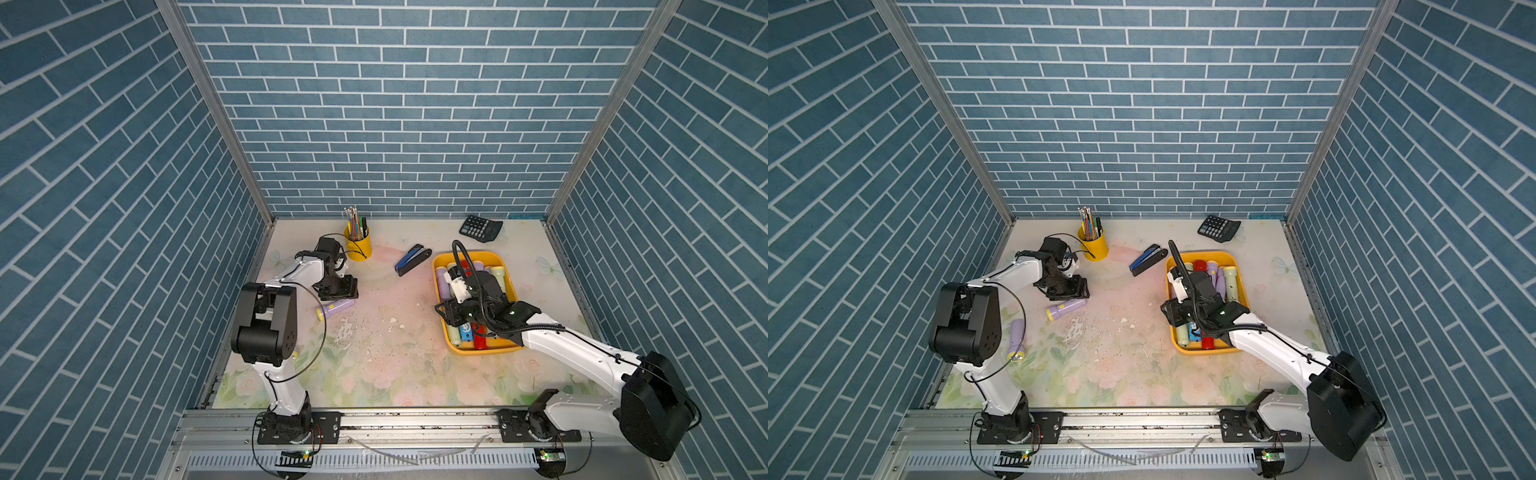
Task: Put the flashlights into the storage boxes
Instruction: Adjust the flashlight at the center of the board.
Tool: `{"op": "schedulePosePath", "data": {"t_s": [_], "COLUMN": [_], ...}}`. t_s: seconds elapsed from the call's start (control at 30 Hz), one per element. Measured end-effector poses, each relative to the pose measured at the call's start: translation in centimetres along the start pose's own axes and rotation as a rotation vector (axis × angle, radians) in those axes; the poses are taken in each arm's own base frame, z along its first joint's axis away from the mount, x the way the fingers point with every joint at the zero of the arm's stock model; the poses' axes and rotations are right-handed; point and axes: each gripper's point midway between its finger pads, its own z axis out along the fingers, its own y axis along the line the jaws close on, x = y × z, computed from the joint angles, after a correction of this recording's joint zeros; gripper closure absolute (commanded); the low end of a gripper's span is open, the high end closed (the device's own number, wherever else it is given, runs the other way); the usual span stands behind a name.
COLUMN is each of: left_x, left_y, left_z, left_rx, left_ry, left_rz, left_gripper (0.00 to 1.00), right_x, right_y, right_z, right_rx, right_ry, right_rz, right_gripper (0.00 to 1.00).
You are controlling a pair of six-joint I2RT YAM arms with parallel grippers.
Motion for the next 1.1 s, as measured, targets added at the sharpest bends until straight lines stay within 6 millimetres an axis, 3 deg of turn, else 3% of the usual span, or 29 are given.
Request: {"op": "schedulePosePath", "data": {"t_s": [0.43, 0.67, 0.87, 1.1], "left_x": [2.2, 3.9, 4.4, 4.7], "left_y": [-2.0, -3.0, -4.4, -4.8], "left_z": [1.0, 0.2, -2.1, -7.7], "left_rx": [0.04, 0.074, 0.115, 0.133], "left_ry": [0.052, 0.068, 0.016, -0.193], "left_rz": [0.039, 0.048, 0.038, -0.158], "left_gripper": [0.28, 0.31, 0.31, 0.27], "right_x": [-0.5, -0.6, -0.6, -0.8], "right_y": [0.1, 0.3, 0.6, 0.9], "right_z": [-0.5, -0.5, -0.5, -0.4], "right_rx": [0.001, 0.003, -0.004, -0.011], "right_ry": [-0.024, -0.028, -0.032, -0.04], "right_rz": [-0.004, -0.008, -0.016, -0.021], "right_gripper": [0.5, 0.5, 0.5, 0.5]}}
